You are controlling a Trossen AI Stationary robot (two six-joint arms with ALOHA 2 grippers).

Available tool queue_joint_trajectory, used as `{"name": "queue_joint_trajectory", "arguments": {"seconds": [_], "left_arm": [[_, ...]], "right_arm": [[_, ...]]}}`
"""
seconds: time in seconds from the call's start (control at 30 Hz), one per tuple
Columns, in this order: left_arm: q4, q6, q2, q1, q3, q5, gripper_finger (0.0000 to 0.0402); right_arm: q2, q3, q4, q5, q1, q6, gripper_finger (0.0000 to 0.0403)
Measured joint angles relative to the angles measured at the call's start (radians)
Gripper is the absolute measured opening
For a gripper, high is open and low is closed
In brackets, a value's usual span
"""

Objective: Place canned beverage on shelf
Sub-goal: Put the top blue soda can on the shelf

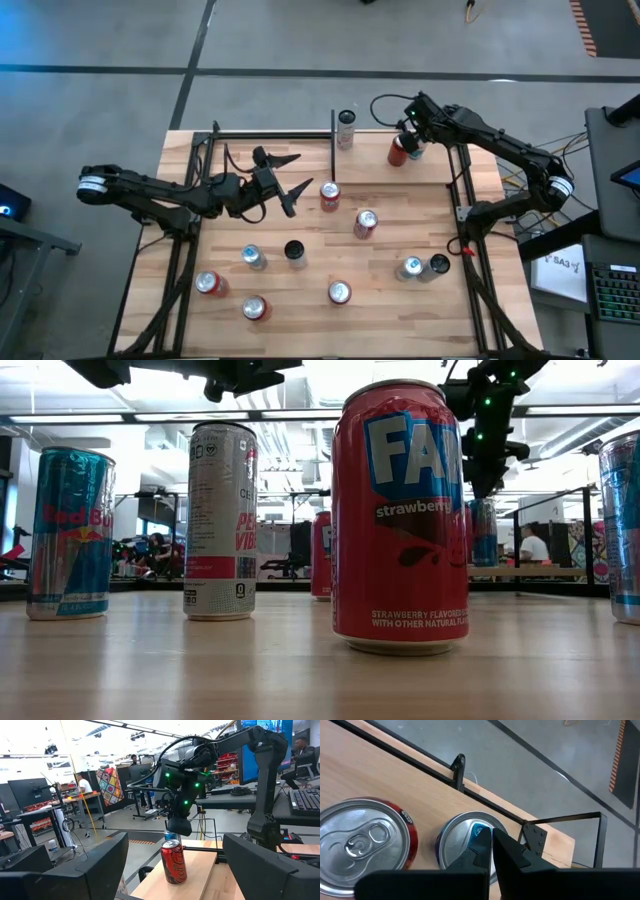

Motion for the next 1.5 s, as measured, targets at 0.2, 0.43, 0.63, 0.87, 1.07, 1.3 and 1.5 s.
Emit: {"name": "queue_joint_trajectory", "arguments": {"seconds": [0.2,0.43,0.63,0.87,1.07,1.3,1.5], "left_arm": [[0.000,0.000,0.000,0.000,0.000,0.000,0.0311],[0.000,0.000,0.000,0.000,0.000,0.000,0.0311],[0.000,0.000,0.000,0.000,0.000,0.000,0.0311],[0.000,0.000,0.000,0.000,0.000,0.000,0.0311],[0.000,0.000,0.000,0.000,0.000,0.000,0.0311],[0.001,0.000,0.000,0.000,0.000,0.000,0.0311],[0.001,-0.003,0.000,0.000,0.000,0.000,0.0311]], "right_arm": [[-0.023,0.043,-0.015,-0.014,0.002,-0.008,0.0009],[-0.061,0.069,-0.119,-0.175,0.002,0.039,0.0009],[-0.063,0.064,-0.255,-0.213,0.002,0.091,0.0009],[-0.050,0.030,-0.205,-0.186,0.000,0.092,0.0009],[-0.028,0.002,-0.159,-0.185,0.000,0.080,0.0009],[-0.024,0.001,-0.161,-0.113,-0.002,0.076,0.0009],[-0.024,0.001,-0.160,-0.069,-0.011,0.066,0.0009]]}}
